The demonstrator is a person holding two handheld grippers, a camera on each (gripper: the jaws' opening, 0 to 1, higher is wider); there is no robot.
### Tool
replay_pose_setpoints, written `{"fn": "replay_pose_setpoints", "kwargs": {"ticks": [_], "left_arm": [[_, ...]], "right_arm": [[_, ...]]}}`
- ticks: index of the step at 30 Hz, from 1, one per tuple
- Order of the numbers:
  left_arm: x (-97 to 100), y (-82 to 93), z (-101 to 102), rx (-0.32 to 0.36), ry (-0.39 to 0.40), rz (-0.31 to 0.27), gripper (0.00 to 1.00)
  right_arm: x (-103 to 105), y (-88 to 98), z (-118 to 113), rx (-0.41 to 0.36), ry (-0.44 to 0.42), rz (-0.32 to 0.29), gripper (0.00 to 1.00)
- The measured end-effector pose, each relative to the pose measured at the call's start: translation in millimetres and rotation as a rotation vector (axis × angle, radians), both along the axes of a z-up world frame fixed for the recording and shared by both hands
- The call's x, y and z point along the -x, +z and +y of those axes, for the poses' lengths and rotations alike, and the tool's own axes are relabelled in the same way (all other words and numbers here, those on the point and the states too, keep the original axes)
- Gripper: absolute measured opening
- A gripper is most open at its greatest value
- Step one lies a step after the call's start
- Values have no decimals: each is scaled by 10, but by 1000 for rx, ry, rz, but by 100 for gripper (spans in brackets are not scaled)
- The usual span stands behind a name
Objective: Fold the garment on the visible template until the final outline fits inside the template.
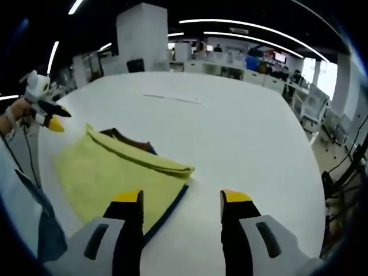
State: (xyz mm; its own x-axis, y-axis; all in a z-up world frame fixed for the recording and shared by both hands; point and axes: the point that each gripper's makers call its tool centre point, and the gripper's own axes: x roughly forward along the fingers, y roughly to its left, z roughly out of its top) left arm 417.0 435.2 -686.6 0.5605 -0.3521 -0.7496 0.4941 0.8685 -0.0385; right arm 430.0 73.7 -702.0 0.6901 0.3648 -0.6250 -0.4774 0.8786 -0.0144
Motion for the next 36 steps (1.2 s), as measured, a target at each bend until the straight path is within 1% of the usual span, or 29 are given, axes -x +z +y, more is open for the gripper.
{"fn": "replay_pose_setpoints", "kwargs": {"ticks": [4,10,15,19,22,24,27,31,34,36], "left_arm": [[31,31,-16,7,-7,-3,58],[67,31,-81,19,-25,-2,66],[107,21,-91,11,-34,9,65],[165,24,-107,13,-51,15,69],[219,23,-103,15,-55,24,72],[252,27,-118,29,-64,31,74],[264,38,-115,40,-61,24,76],[302,23,-97,26,-61,37,82],[335,35,-118,35,-66,37,84],[344,39,-126,41,-58,33,86]], "right_arm": [[55,-15,10,1,6,5,58],[121,-18,33,-6,12,10,62],[166,-18,54,-5,22,16,68],[204,-18,73,-10,34,25,71],[225,-1,97,-17,39,25,76],[239,4,112,-22,44,27,78],[269,-2,135,-33,51,37,80],[305,-8,151,-33,61,45,84],[338,-9,160,-36,67,52,87],[360,4,175,-57,63,55,90]]}}
